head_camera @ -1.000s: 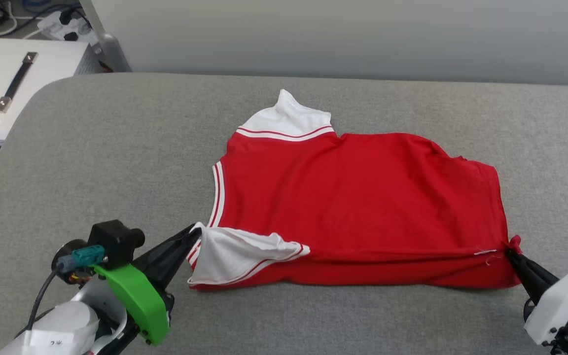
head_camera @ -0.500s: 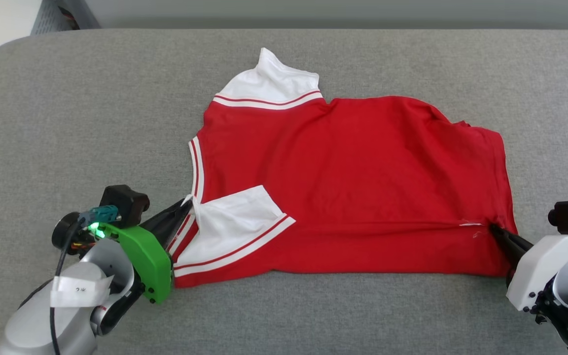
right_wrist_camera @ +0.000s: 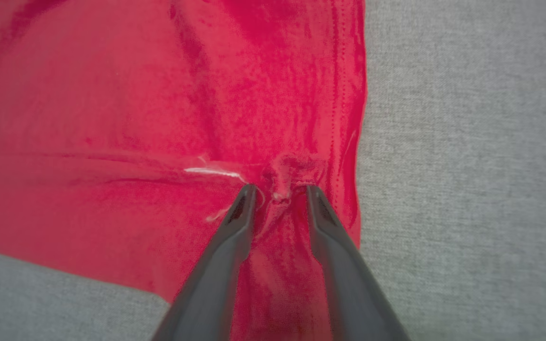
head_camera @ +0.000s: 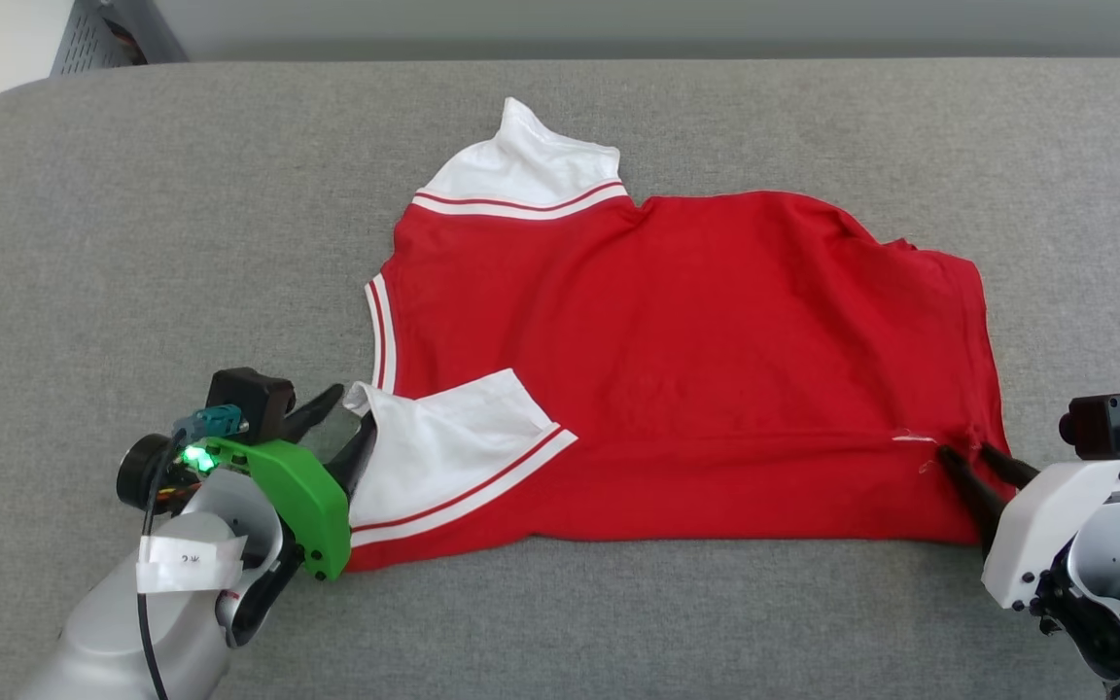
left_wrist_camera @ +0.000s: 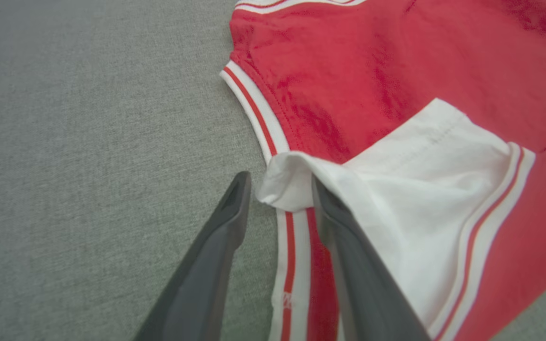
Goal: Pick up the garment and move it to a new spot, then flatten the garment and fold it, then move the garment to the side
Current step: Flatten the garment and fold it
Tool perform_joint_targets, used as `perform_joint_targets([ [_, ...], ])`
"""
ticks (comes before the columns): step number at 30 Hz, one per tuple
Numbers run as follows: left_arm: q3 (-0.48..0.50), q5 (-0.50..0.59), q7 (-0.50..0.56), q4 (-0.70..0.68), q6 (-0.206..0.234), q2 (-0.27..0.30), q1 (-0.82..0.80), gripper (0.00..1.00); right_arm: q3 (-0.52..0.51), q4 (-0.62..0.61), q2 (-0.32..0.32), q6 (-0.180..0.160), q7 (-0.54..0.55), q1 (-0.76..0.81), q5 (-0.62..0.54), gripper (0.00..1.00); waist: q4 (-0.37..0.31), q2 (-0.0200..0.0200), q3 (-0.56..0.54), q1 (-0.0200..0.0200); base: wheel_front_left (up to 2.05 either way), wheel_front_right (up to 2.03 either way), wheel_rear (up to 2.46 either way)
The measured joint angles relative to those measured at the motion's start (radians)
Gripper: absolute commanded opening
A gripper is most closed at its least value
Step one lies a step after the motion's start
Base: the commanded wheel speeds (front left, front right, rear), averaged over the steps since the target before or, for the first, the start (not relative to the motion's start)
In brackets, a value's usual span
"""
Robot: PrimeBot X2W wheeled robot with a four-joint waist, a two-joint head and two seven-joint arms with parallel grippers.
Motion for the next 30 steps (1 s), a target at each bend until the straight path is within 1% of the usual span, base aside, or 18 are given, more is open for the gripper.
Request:
perform_joint_targets([
  [4,0.026,-0.022,-0.044,0.039,0.007,-0.029,0.0,1.0,0.008,0.011,-0.002,0.0,-0.029,-0.001,-0.013,1.0,0.0,0.0,-0.029,0.0,0.0,0.0,0.0],
  [8,0.06,-0.049,-0.073,0.036,0.03,-0.045,0.009,1.0,0.024,-0.007,-0.009,0.0,-0.039,0.006,-0.015,1.0,0.002,0.0,-0.068,0.0,0.0,0.0,0.0],
  [9,0.083,-0.066,-0.085,0.025,0.044,-0.051,0.016,1.0,0.041,-0.022,-0.023,0.0,-0.039,0.011,-0.022,1.0,0.003,0.0,-0.079,0.0,0.0,0.0,0.0],
  [10,0.129,-0.098,-0.102,-0.021,0.069,-0.061,0.047,1.0,0.037,-0.05,-0.038,0.0,-0.036,0.037,-0.035,1.0,0.006,0.0,-0.109,0.0,0.0,0.0,0.0],
  [12,0.137,-0.106,-0.103,-0.052,0.089,-0.062,0.08,1.0,0.024,-0.072,-0.038,0.0,-0.019,0.06,-0.048,1.0,0.008,0.0,-0.129,0.0,0.0,0.0,0.0],
  [15,0.147,-0.144,-0.065,-0.106,0.132,-0.059,0.139,1.0,-0.005,-0.114,-0.022,0.0,0.018,0.095,-0.07,1.0,0.012,0.0,-0.156,0.0,0.0,0.0,0.0],
  [18,0.172,-0.201,-0.02,-0.187,0.192,-0.055,0.201,1.0,-0.032,-0.159,0.005,0.0,0.081,0.135,-0.081,1.0,0.013,0.0,-0.179,0.0,0.0,0.0,0.0],
  [21,0.162,-0.212,0.05,-0.283,0.262,-0.027,0.272,1.0,-0.063,-0.213,0.031,0.0,0.144,0.173,-0.105,1.0,0.011,0.0,-0.191,-0.0001,0.0,0.0,0.0],
  [26,0.127,-0.207,0.137,-0.418,0.352,0.02,0.332,1.0,-0.116,-0.286,0.08,0.0,0.238,0.206,-0.143,1.0,0.005,0.0,-0.173,0.0,0.0,0.0,0.0],
  [27,0.116,-0.207,0.173,-0.451,0.379,0.03,0.338,1.0,-0.131,-0.306,0.096,0.0,0.265,0.213,-0.155,1.0,0.003,0.0,-0.163,0.0,0.0,0.0,0.0],
  [30,0.099,-0.196,0.224,-0.481,0.419,0.052,0.34,1.0,-0.145,-0.335,0.113,0.0,0.285,0.216,-0.17,1.0,-0.001,0.0,-0.143,0.0,0.0,0.0,0.0],
])
